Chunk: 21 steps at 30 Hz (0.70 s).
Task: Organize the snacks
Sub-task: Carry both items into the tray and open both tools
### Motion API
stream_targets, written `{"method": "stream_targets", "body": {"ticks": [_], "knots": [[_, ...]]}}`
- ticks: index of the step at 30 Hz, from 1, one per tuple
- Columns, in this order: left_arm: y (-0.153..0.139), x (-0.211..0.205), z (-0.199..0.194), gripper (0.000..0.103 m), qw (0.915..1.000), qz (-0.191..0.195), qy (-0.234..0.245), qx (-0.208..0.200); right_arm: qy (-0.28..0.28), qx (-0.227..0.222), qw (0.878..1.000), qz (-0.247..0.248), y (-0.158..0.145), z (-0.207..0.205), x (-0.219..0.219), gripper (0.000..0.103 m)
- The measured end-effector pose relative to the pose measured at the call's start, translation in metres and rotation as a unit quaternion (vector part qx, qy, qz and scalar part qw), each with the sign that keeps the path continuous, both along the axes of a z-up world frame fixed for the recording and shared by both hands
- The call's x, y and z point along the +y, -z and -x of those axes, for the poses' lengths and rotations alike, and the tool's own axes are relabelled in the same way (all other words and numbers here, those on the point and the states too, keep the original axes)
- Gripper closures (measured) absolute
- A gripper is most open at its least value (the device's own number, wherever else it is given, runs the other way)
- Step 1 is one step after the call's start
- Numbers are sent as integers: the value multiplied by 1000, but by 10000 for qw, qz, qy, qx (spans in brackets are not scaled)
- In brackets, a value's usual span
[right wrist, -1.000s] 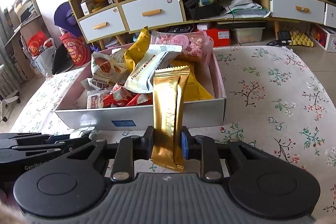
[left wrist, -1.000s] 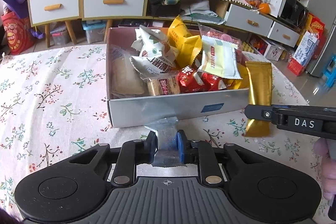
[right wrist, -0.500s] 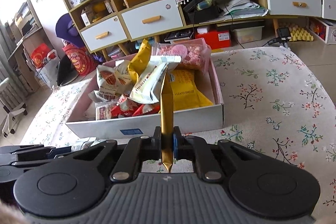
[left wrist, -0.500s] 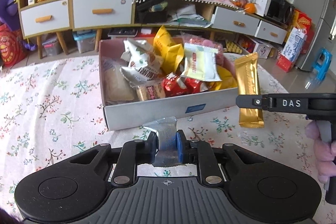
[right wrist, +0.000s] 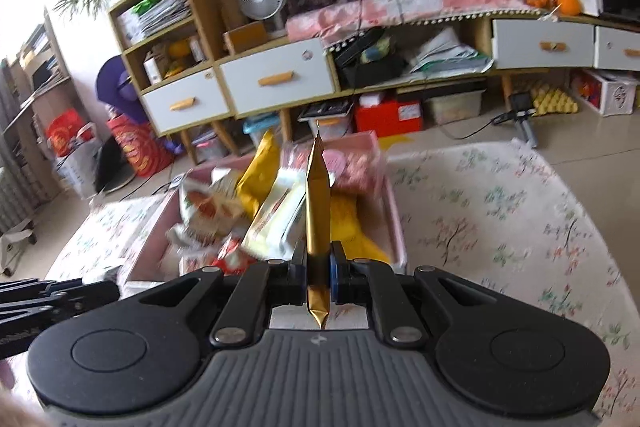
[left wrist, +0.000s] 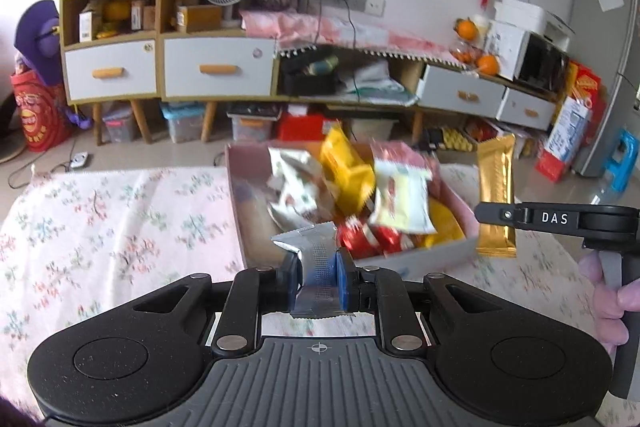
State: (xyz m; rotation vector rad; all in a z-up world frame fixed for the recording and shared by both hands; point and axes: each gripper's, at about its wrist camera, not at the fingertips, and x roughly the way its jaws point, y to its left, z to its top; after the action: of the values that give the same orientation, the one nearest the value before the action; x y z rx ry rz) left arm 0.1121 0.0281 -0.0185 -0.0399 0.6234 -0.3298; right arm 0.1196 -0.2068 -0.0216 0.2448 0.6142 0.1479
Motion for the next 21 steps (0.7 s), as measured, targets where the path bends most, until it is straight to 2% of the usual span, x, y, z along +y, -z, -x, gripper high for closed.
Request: {"method": "stream_targets", "body": {"ticks": [3,10,19,21], "knots": [[2,-2,-18,87,9999,-110,-81,34,155,-8,9999,14,1,-13,-4,94],[14,-6,-57,87,9993,-256,-217,191,148,41,9984,542,11,-43,1,94],[39,-11,-72,86,9979,-461,-282,360,-8,92,9943,1060,19,-54,13,94],[42,-9,-71,82,9980,-442,-323,330,-2,127,9942,1067,20,-54,12,93]]}}
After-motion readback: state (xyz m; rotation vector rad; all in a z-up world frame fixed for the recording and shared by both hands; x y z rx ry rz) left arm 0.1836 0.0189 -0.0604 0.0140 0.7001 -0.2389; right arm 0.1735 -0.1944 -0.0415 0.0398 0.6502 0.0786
